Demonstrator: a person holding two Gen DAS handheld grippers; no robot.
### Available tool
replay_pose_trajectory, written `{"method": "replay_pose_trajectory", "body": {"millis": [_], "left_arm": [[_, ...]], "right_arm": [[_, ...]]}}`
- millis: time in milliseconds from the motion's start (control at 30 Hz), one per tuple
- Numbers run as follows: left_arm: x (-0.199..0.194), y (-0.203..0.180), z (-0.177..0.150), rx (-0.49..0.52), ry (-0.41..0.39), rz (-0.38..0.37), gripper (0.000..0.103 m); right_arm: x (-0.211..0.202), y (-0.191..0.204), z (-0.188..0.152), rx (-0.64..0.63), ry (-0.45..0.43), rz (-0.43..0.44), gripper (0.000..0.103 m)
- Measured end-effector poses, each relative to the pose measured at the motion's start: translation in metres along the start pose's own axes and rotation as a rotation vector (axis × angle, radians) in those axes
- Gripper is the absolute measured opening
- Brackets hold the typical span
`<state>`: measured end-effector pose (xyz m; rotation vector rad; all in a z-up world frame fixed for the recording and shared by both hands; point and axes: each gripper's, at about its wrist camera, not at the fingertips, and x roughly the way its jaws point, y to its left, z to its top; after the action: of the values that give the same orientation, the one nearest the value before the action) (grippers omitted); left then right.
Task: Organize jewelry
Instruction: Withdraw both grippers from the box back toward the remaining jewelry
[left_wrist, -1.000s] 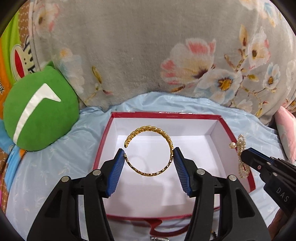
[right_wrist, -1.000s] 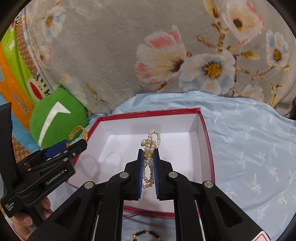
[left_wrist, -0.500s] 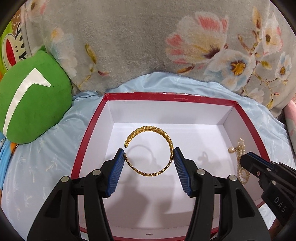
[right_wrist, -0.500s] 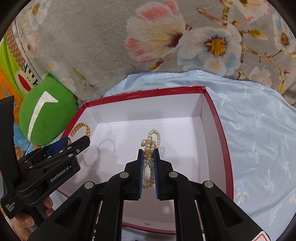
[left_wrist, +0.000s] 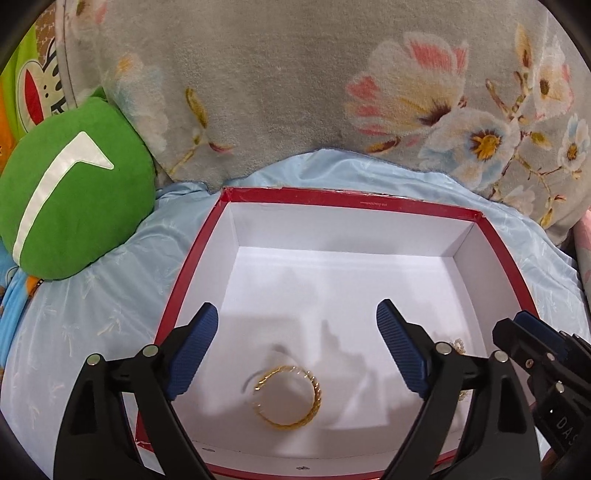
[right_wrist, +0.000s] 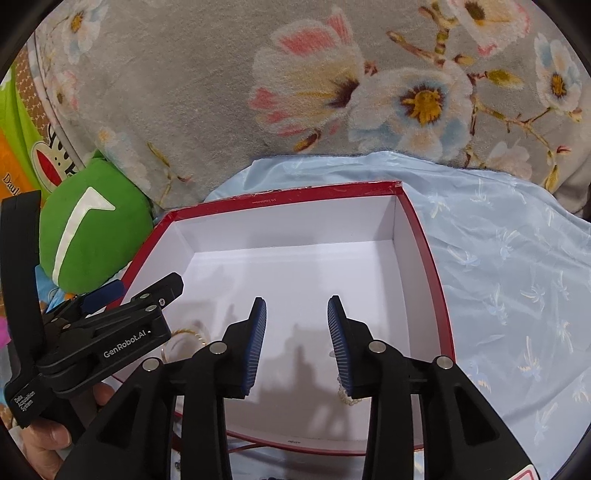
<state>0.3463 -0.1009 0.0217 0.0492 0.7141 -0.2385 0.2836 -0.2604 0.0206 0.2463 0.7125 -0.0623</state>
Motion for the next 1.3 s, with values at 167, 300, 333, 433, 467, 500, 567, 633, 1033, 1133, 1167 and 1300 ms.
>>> {"method": "replay_pose_trajectory", "body": {"millis": [167,300,333,433,467,500,567,633,1033,1133,1167,1300], "left_arm": [[-0.013,-0.001,0.0,0.001,-0.012,-0.001,0.085],[-0.038,0.006,-0.002,-0.01,-0.031,-0.006,0.085],[-0.045,0.008,-0.003,-0.01,-0.037,-0.009,0.085],[-0.073,0.018,-0.011,-0.024,-0.053,-0.002,0.087],[-0.079,0.021,-0.014,-0.029,-0.055,-0.005,0.088],[-0.087,0.025,-0.019,-0.035,-0.056,-0.008,0.088],[-0.101,0.034,-0.029,-0.046,-0.048,-0.003,0.089],[-0.115,0.042,-0.042,-0.053,-0.04,-0.001,0.089],[-0.152,0.075,-0.137,-0.093,0.089,0.036,0.089],[-0.155,0.078,-0.155,-0.101,0.123,0.038,0.089],[-0.156,0.078,-0.159,-0.104,0.131,0.036,0.089],[-0.16,0.078,-0.174,-0.108,0.154,0.029,0.089]], "right_arm": [[-0.014,0.002,-0.002,-0.005,-0.019,-0.002,0.036],[-0.038,0.003,-0.006,-0.007,-0.041,-0.001,0.04],[-0.046,0.003,-0.008,-0.007,-0.048,0.0,0.041],[-0.071,0.001,-0.018,-0.009,-0.061,-0.001,0.045],[-0.08,0.001,-0.023,-0.01,-0.066,-0.003,0.046],[-0.088,0.0,-0.028,-0.012,-0.071,-0.007,0.047],[-0.105,-0.001,-0.039,-0.018,-0.076,-0.018,0.048],[-0.121,-0.004,-0.052,-0.014,-0.074,-0.022,0.049],[-0.16,-0.003,-0.137,-0.037,0.039,0.02,0.05],[-0.155,0.011,-0.163,-0.103,0.09,0.052,0.05],[-0.153,0.015,-0.17,-0.12,0.103,0.067,0.05],[-0.142,0.037,-0.196,-0.221,0.147,0.087,0.05]]}}
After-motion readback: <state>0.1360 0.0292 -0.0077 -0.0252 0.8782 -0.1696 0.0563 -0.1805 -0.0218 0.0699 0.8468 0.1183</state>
